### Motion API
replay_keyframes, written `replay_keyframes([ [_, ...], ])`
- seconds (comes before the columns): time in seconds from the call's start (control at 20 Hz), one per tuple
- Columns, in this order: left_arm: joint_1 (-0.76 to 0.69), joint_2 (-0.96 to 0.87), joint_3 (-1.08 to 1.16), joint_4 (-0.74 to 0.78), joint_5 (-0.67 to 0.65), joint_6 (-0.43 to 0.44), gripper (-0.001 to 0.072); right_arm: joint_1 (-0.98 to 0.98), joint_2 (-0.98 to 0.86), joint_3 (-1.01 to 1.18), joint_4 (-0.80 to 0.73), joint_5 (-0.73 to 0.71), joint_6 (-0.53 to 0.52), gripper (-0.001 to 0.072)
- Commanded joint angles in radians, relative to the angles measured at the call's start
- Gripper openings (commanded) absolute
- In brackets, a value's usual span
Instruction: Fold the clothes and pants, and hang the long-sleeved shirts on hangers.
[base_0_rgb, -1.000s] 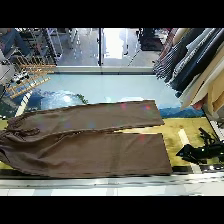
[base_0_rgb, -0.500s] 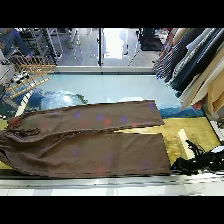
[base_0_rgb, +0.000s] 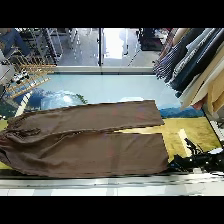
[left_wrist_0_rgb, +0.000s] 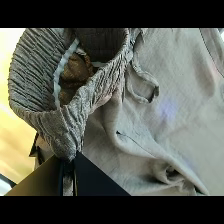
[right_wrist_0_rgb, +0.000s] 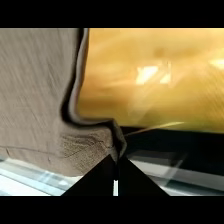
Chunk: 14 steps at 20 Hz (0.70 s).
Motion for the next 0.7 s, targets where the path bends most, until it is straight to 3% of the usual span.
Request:
replay_keyframes([
  [0.0, 0.002, 0.002, 0.004, 0.000, -0.005, 0.000, 0.0011, 0.000, 0.018, 0.009, 0.044, 0.032, -0.002, 0.0014],
  [0.15, 0.001, 0.025, 0.053, 0.000, -0.038, 0.000, 0.0010, 0.000, 0.134, 0.109, 0.175, 0.144, 0.015, 0.0014],
  [0.3, -0.011, 0.030, 0.187, 0.000, -0.108, -0.012, 0.0009, 0.062, 0.246, 0.315, 0.198, 0.113, 0.232, 0.0011],
  [0.4, -0.043, 0.021, 0.252, 0.000, -0.108, -0.042, 0.0009, 0.181, 0.243, 0.447, 0.113, 0.004, 0.351, 0.0011],
  [0.55, -0.116, -0.038, 0.319, -0.002, -0.038, -0.095, 0.0008, 0.342, 0.142, 0.599, -0.004, -0.306, 0.525, 0.0010],
  [0.65, -0.158, -0.100, 0.354, -0.025, 0.054, -0.163, 0.0008, 0.383, -0.010, 0.716, -0.005, -0.347, 0.580, 0.0010],
])
